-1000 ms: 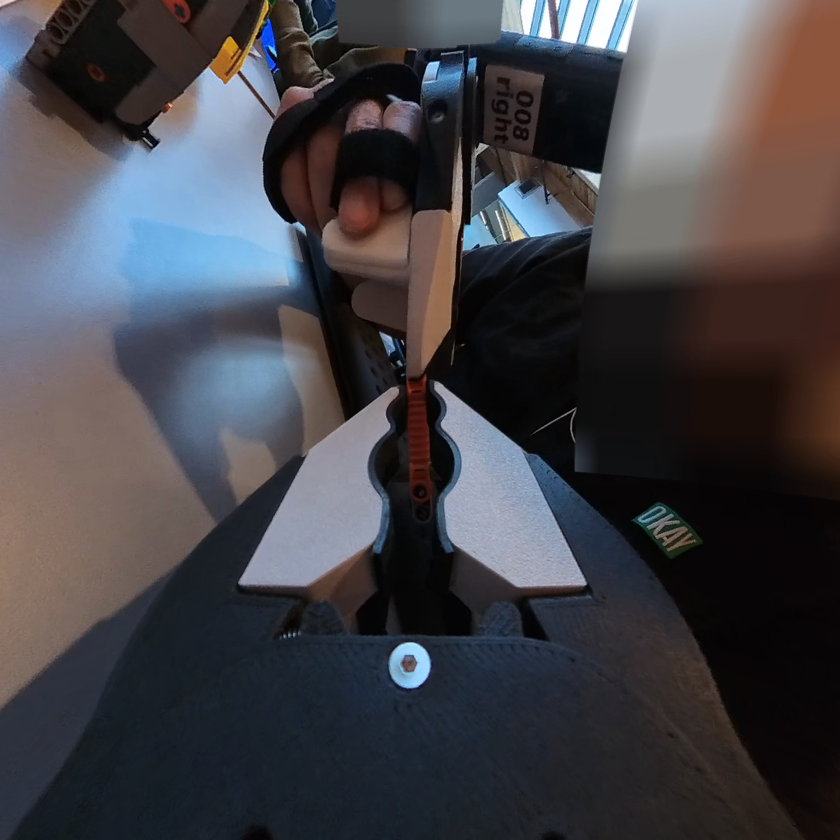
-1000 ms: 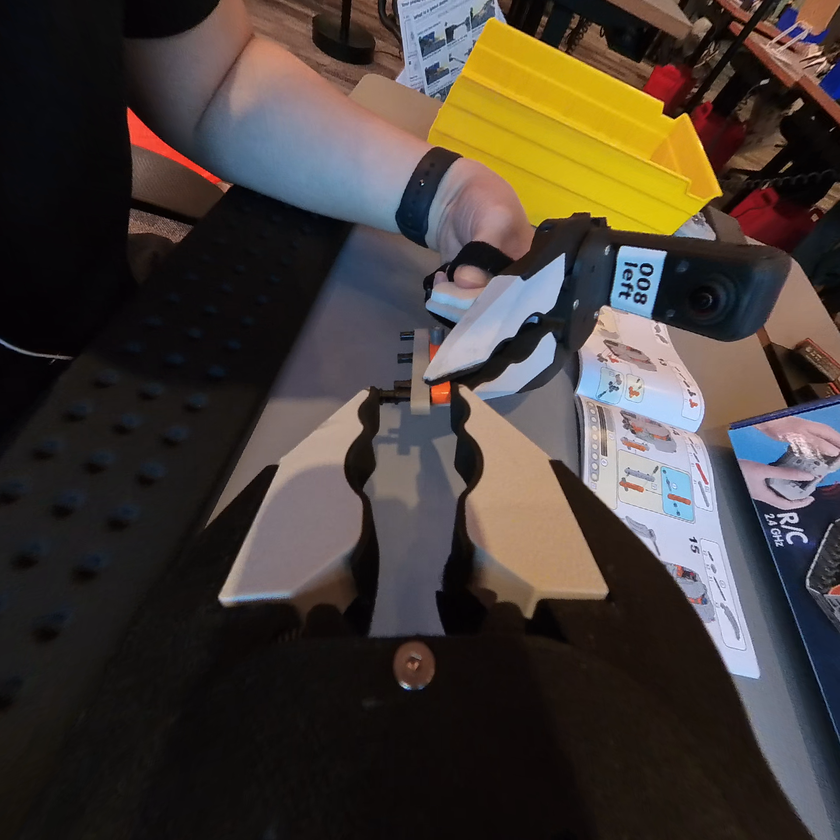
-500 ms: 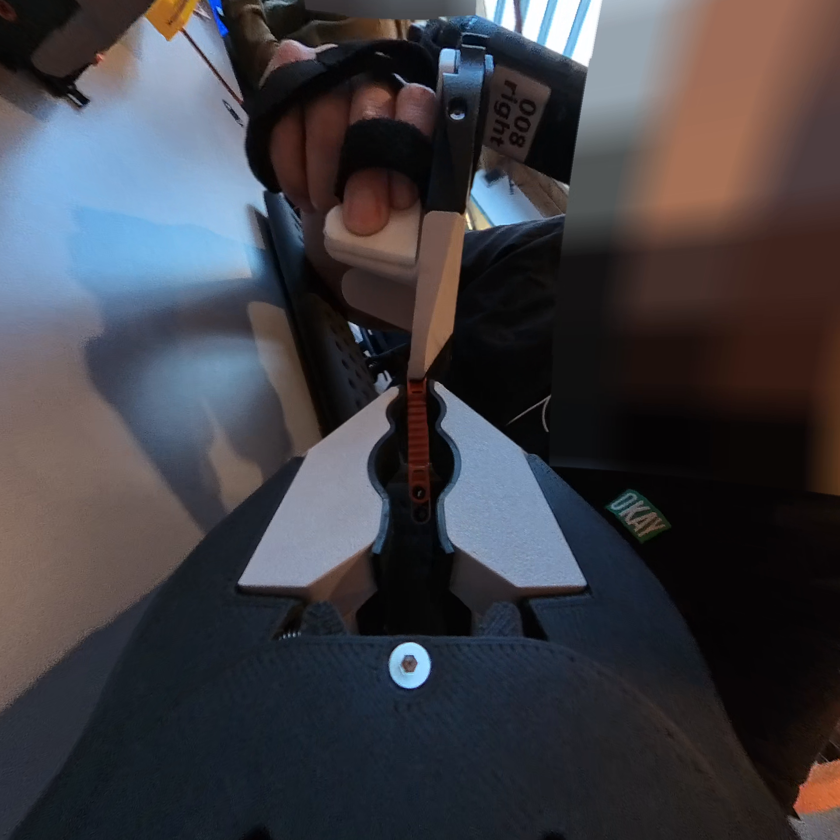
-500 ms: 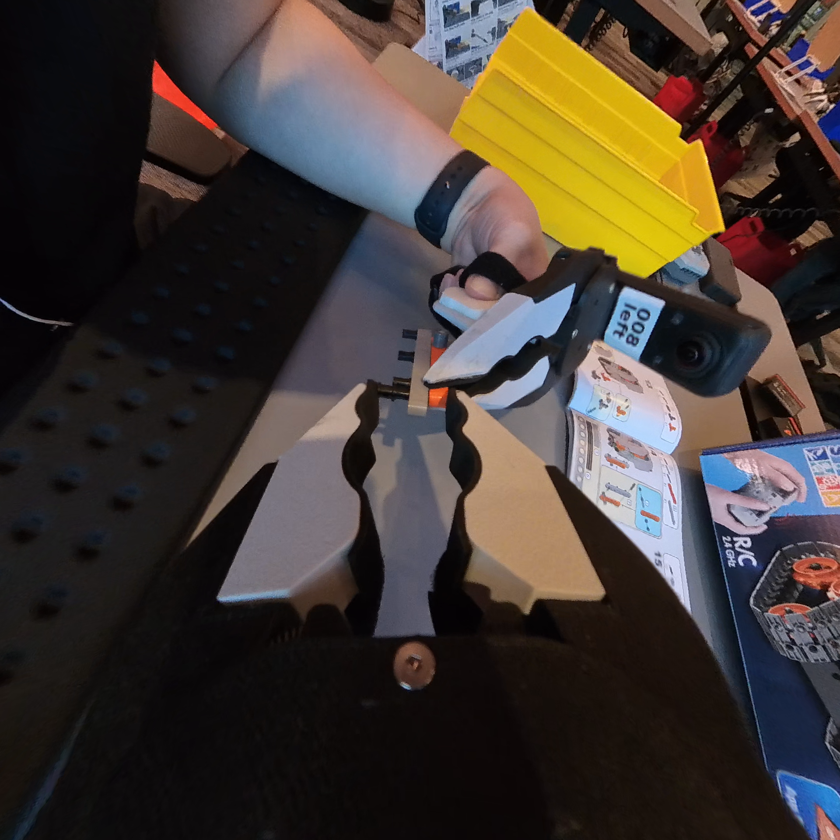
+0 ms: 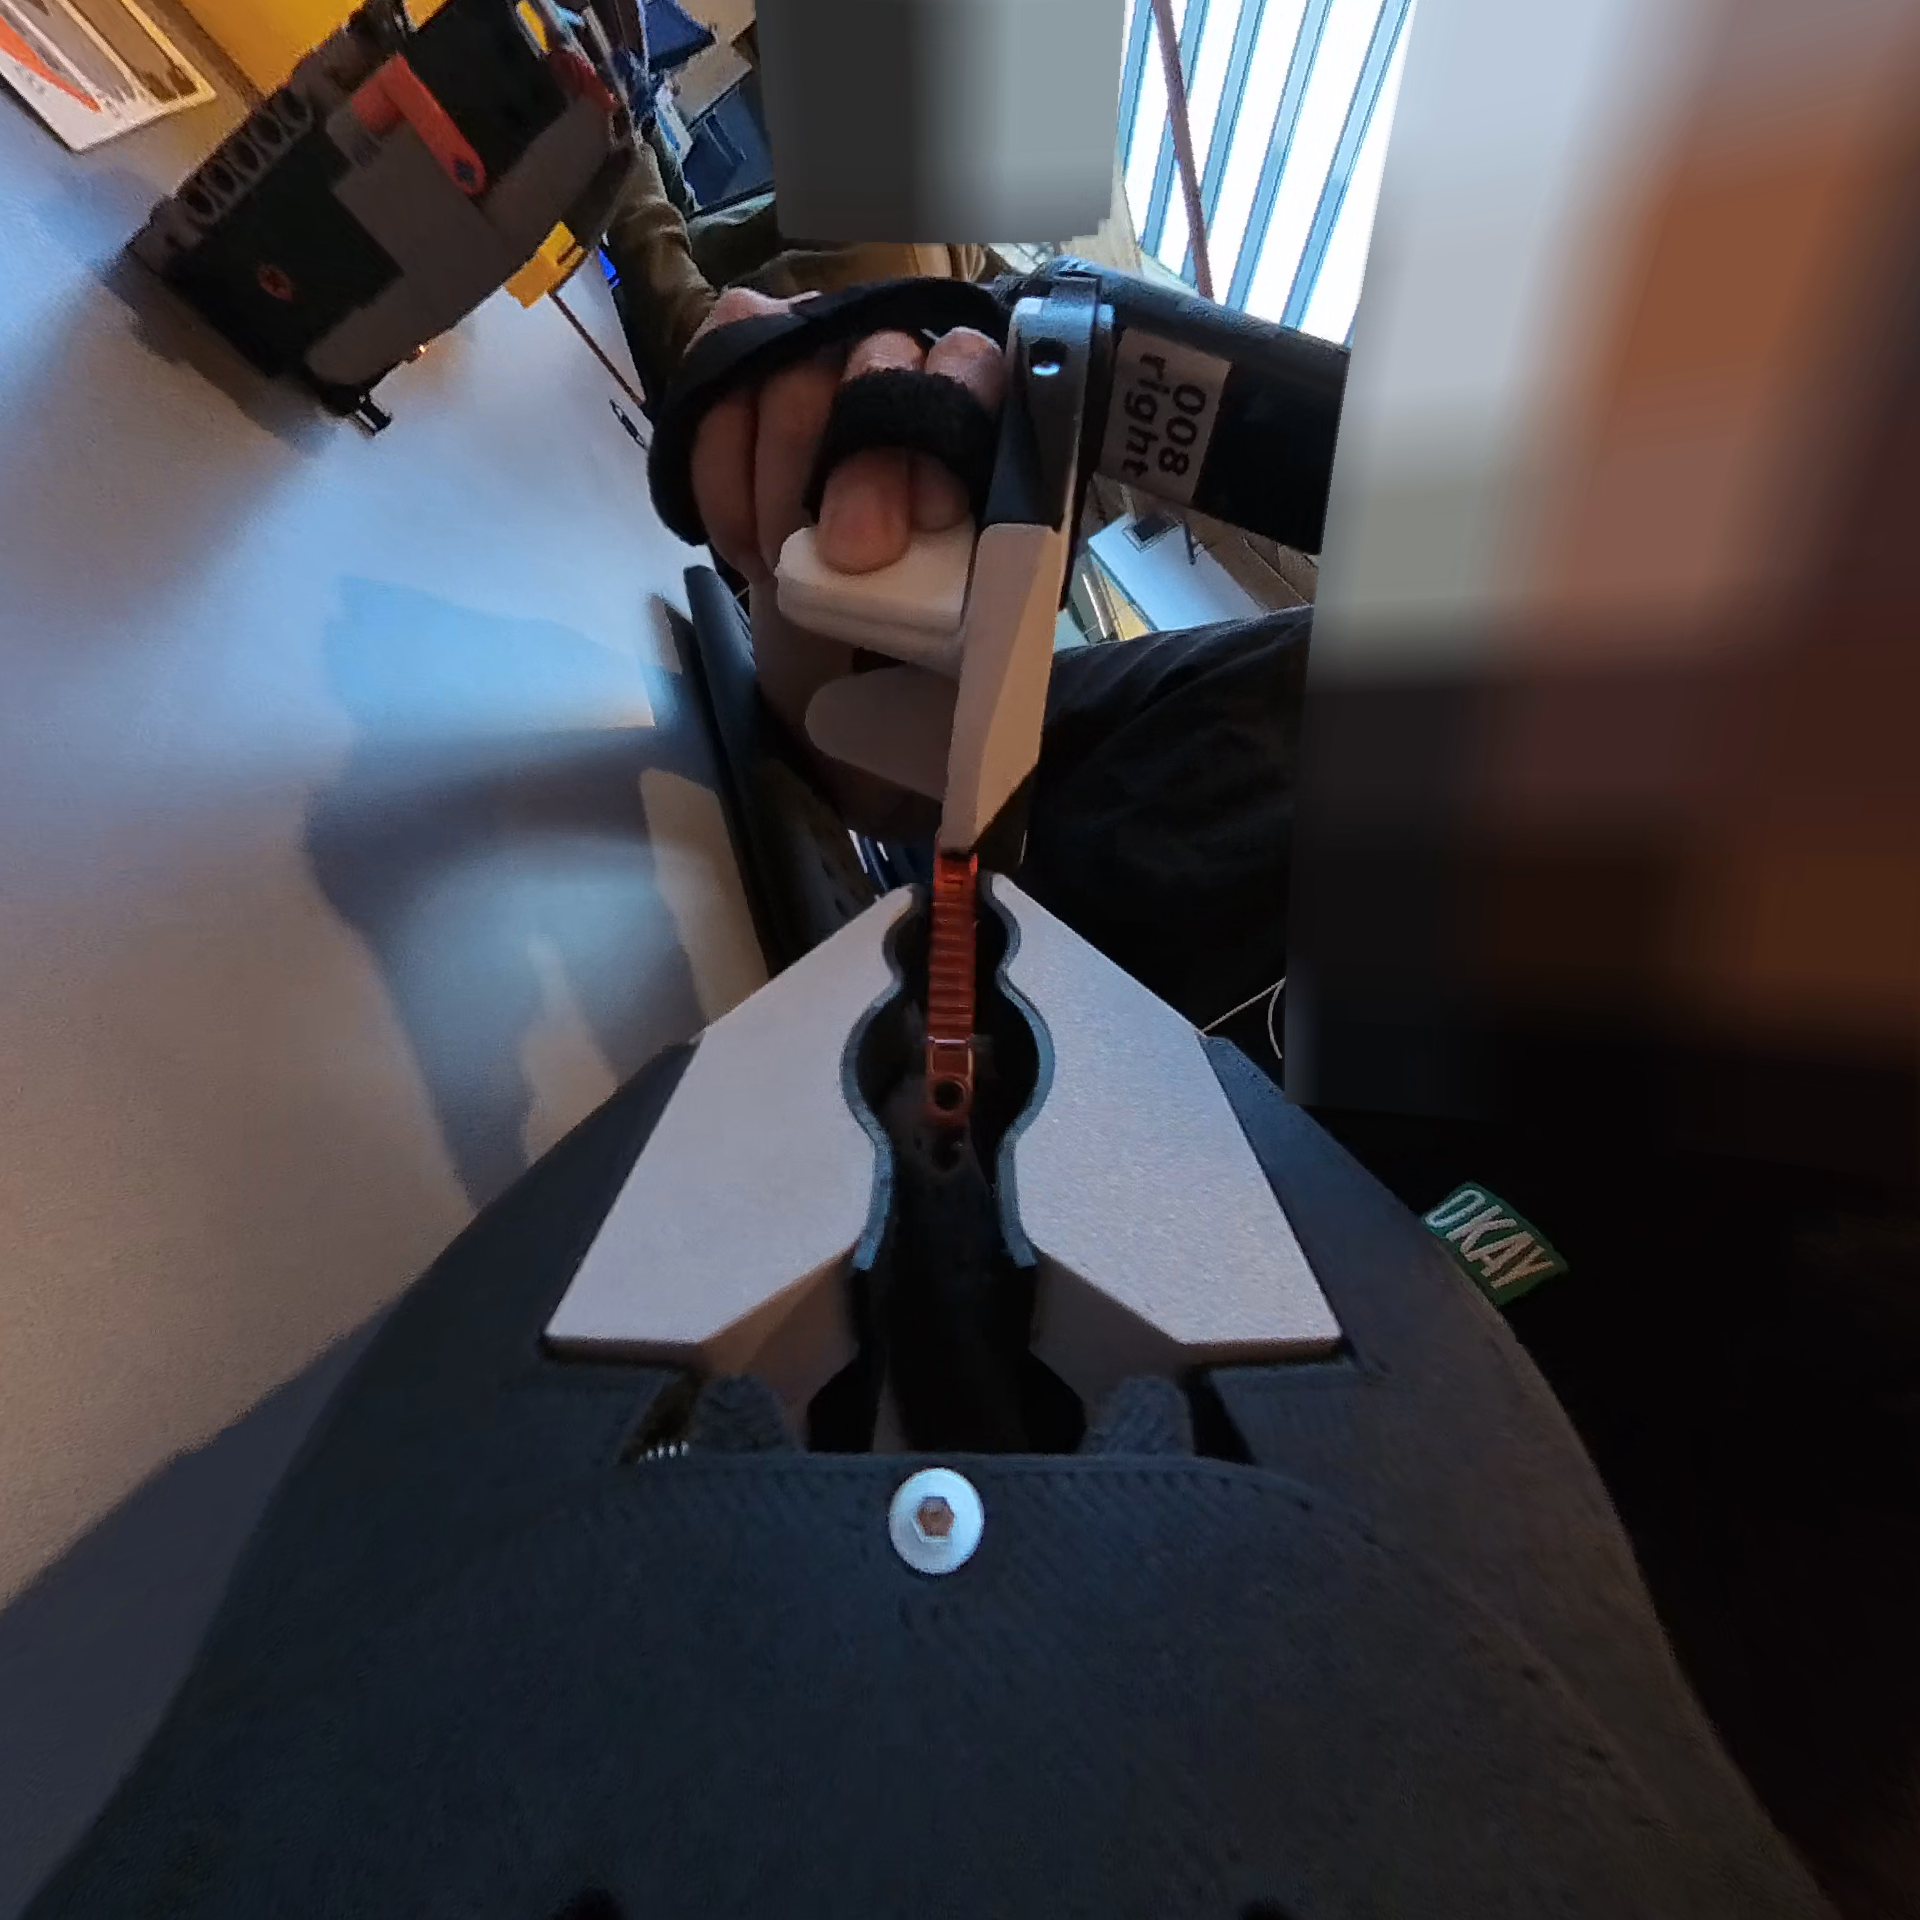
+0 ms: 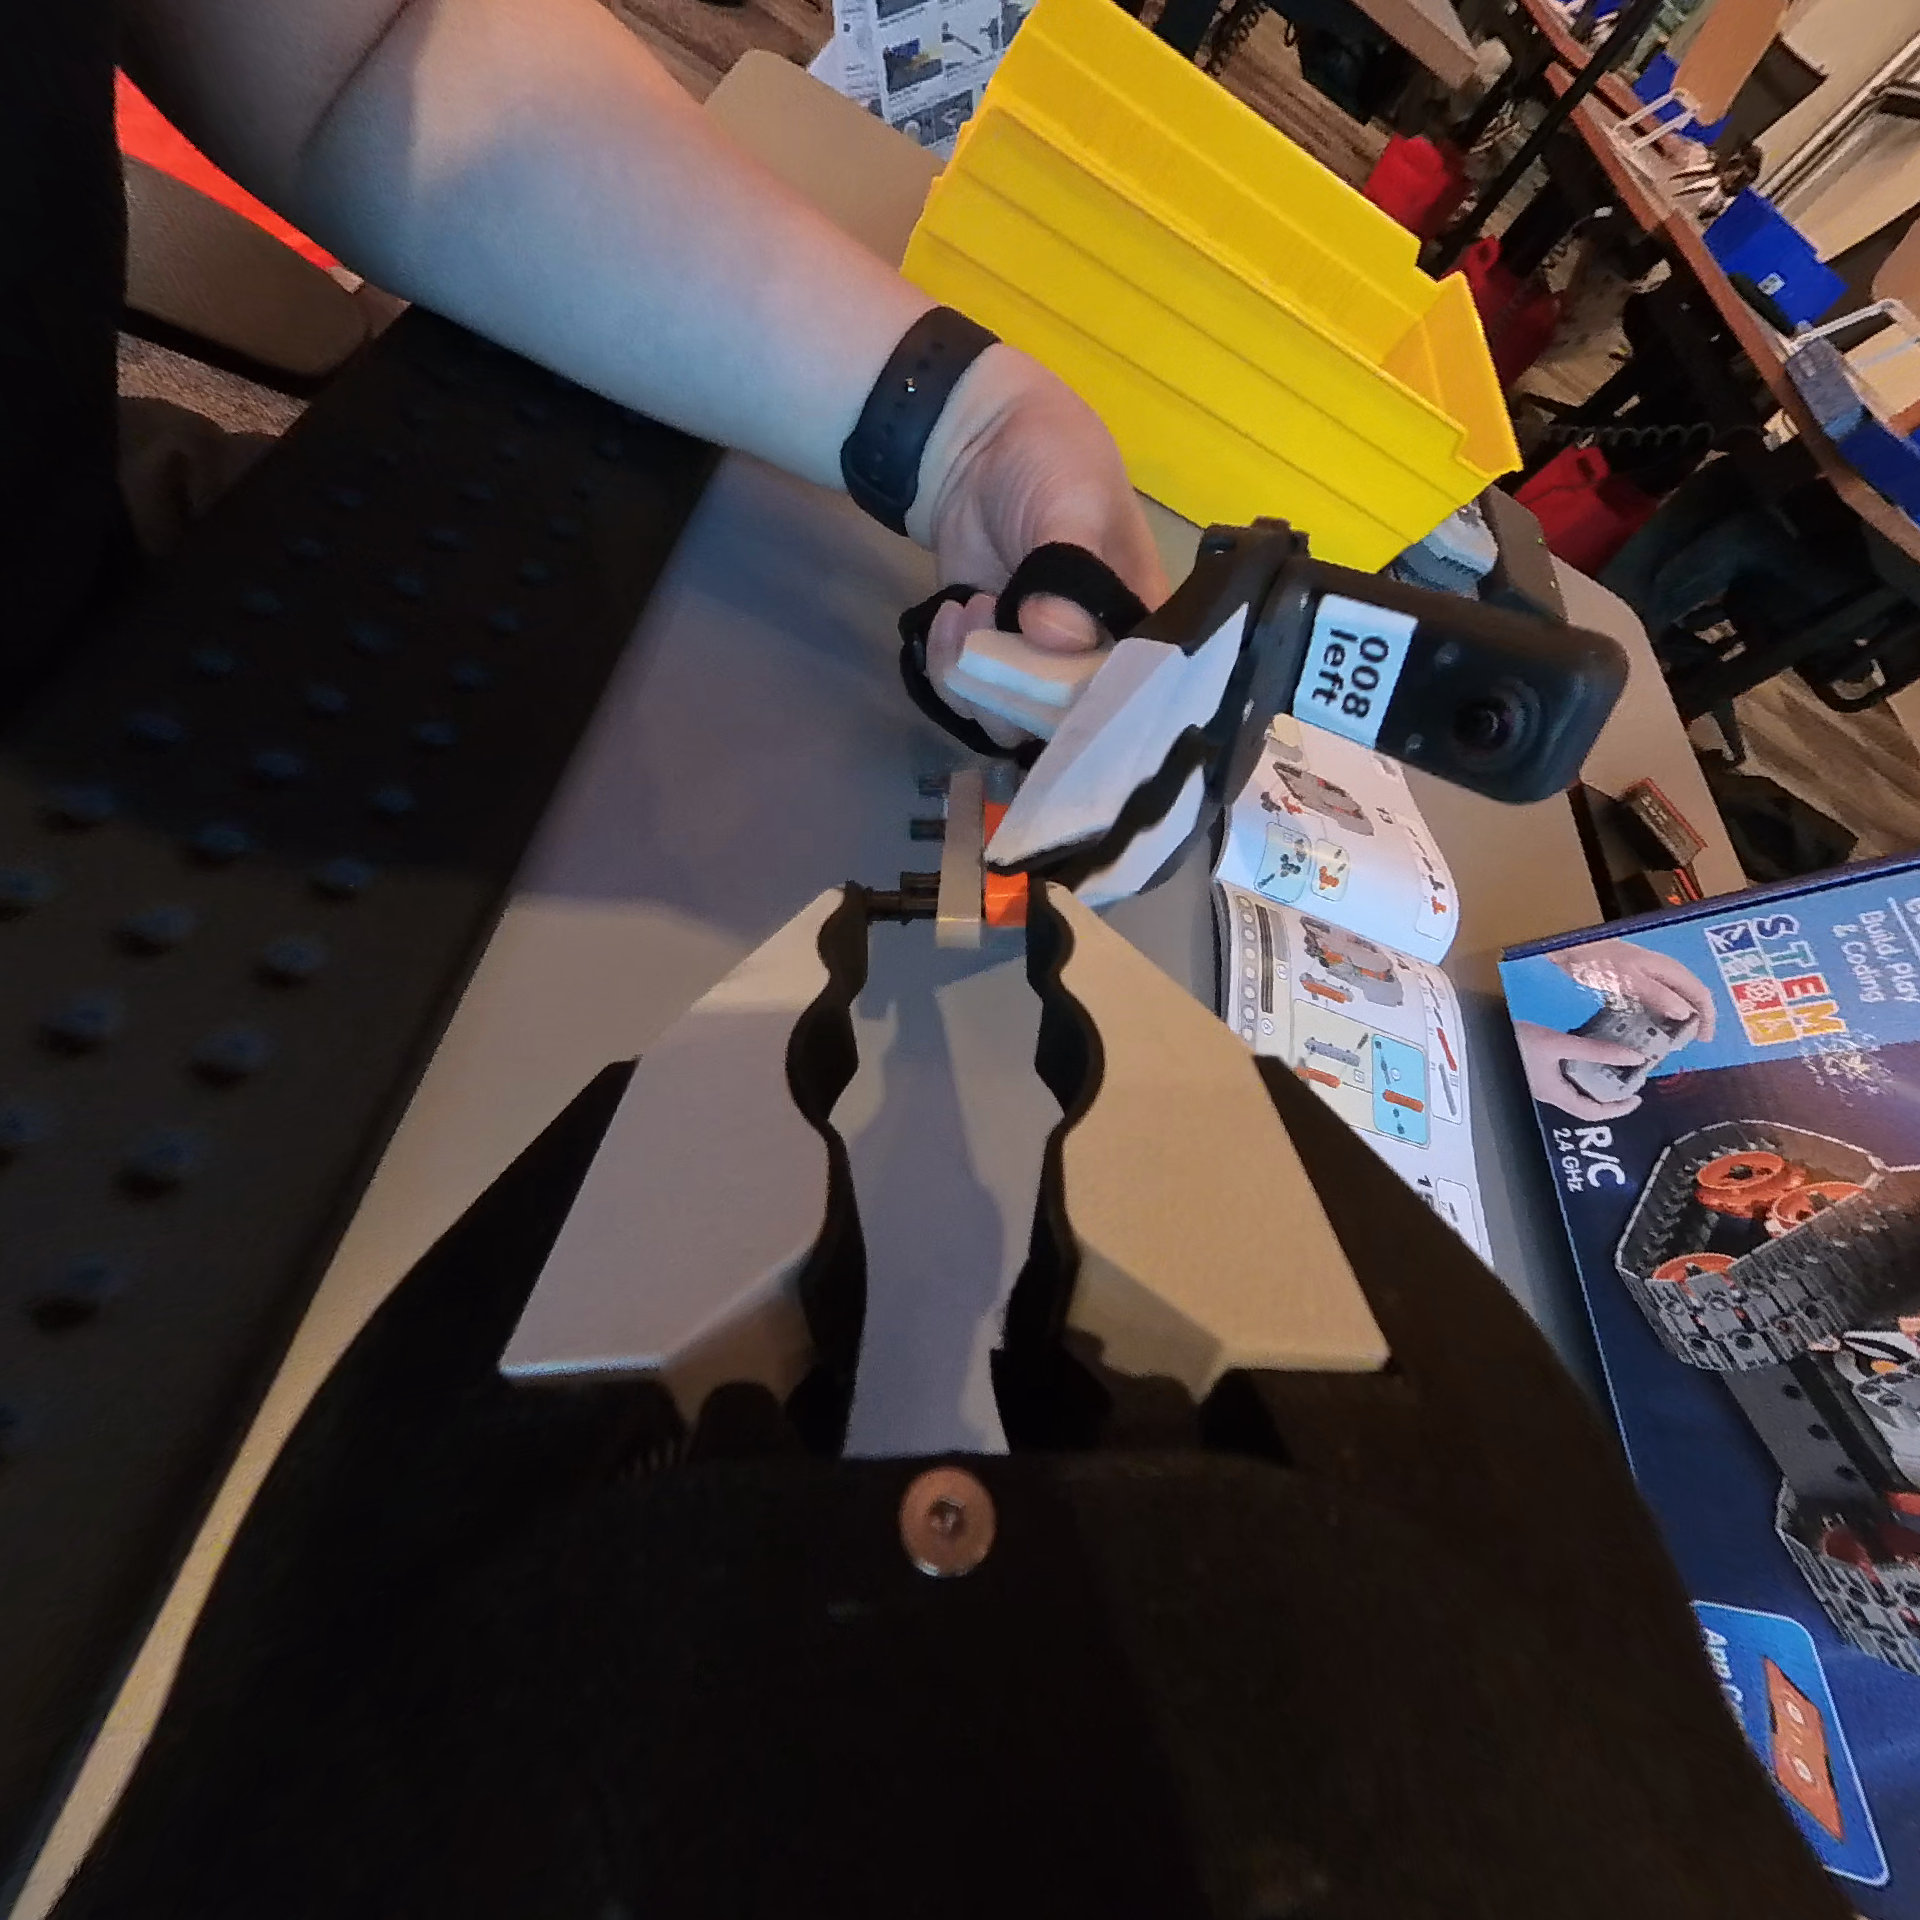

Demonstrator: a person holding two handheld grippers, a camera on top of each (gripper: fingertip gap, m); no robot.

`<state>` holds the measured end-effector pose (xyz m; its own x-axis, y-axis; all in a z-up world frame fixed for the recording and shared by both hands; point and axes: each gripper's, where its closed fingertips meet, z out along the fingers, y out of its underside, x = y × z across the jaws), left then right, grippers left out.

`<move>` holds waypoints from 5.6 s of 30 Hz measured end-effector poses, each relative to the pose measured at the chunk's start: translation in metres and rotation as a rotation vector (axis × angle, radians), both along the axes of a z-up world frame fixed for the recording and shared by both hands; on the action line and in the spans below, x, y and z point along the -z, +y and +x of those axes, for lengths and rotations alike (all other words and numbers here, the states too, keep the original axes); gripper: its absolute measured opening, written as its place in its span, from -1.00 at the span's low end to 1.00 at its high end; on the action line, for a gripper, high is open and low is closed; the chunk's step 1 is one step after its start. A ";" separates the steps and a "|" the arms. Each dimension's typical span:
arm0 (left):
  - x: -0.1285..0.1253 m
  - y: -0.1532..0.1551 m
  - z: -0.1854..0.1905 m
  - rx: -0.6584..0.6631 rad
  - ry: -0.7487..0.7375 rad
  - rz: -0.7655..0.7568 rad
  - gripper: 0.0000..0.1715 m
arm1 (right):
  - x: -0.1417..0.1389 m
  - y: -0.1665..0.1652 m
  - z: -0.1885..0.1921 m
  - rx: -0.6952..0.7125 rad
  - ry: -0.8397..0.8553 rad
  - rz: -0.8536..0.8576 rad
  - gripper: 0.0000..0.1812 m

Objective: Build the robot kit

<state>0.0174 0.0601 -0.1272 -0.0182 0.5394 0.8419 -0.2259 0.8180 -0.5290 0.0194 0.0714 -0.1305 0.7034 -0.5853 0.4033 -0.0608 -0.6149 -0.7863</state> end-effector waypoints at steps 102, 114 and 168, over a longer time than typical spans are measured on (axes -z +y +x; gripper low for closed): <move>-0.075 -0.026 0.023 -0.570 -0.231 -0.725 -0.86 | -0.066 -0.037 0.017 0.144 -0.024 0.697 -0.95; -0.083 -0.024 0.024 -0.620 -0.253 -0.793 -0.94 | -0.079 -0.039 0.017 0.142 -0.131 0.715 -0.91; -0.074 -0.020 0.004 -0.493 -0.174 -0.694 -0.93 | -0.081 -0.032 0.004 0.072 -0.099 0.660 -0.95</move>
